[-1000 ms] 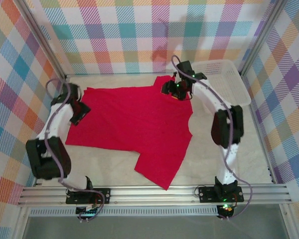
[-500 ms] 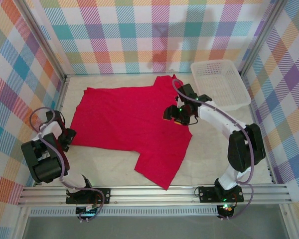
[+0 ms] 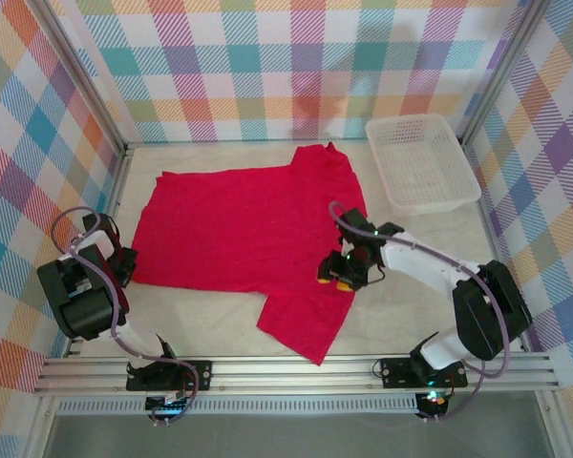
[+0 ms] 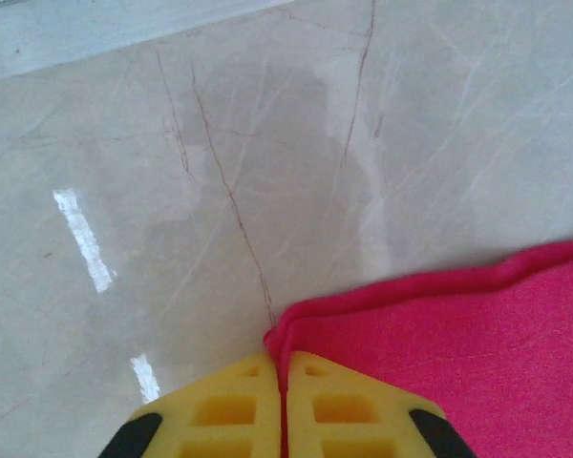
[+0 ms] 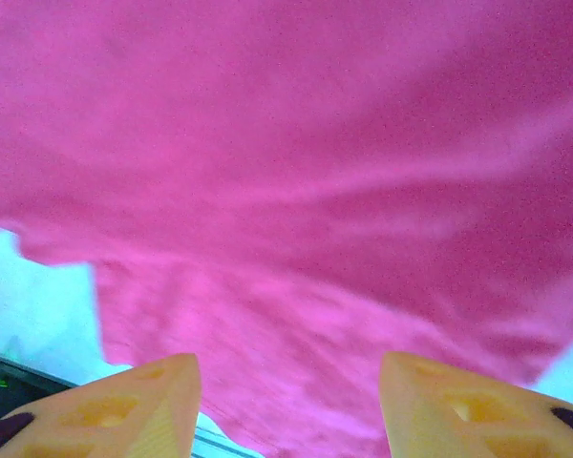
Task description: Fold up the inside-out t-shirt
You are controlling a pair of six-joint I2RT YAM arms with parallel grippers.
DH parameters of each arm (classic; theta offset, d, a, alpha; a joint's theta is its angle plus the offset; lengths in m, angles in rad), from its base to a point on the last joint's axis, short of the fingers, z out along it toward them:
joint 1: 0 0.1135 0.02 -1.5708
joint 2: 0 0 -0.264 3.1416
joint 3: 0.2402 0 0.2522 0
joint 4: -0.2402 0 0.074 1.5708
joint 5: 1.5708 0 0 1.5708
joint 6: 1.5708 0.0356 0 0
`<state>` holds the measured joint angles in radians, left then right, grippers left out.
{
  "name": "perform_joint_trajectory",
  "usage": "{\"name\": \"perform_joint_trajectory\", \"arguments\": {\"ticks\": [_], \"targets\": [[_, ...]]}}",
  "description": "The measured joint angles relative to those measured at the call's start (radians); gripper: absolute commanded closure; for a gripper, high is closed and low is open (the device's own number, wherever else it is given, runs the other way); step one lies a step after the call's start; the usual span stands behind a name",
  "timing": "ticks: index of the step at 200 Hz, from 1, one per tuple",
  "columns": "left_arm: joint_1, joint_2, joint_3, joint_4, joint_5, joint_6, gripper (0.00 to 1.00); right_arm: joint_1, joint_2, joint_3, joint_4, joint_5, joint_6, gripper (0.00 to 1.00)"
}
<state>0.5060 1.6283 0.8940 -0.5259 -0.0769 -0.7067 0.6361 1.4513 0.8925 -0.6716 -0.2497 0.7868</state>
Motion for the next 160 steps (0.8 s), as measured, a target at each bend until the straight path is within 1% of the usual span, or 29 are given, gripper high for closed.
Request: {"name": "perform_joint_trajectory", "arguments": {"ticks": [30,54,79,107,125,133,149,160], "targets": [[-0.006,-0.029,-0.029,0.048,0.017,-0.004,0.96,0.146,-0.106,-0.09,-0.028,0.058,0.095,0.48],[-0.025,-0.049,-0.035,0.086,0.035,-0.005,0.96,0.274,-0.165,-0.15,-0.005,0.103,0.175,0.51],[-0.034,-0.066,-0.038,0.092,0.042,-0.008,0.96,0.377,-0.137,-0.203,0.024,0.135,0.239,0.53],[-0.034,-0.068,-0.038,0.089,0.043,-0.008,0.96,0.483,-0.065,-0.199,0.051,0.172,0.28,0.54],[-0.034,-0.083,-0.039,0.084,0.043,-0.008,0.96,0.533,-0.049,-0.19,0.055,0.192,0.296,0.54],[-0.034,-0.09,-0.039,0.084,0.043,-0.008,0.96,0.548,-0.048,-0.187,0.06,0.197,0.301,0.56],[-0.034,-0.1,-0.039,0.084,0.043,-0.008,0.96,0.557,-0.041,-0.183,0.075,0.203,0.306,0.62],[-0.034,-0.101,-0.039,0.084,0.043,-0.008,0.96,0.557,-0.028,-0.182,0.087,0.209,0.306,0.63]]}}
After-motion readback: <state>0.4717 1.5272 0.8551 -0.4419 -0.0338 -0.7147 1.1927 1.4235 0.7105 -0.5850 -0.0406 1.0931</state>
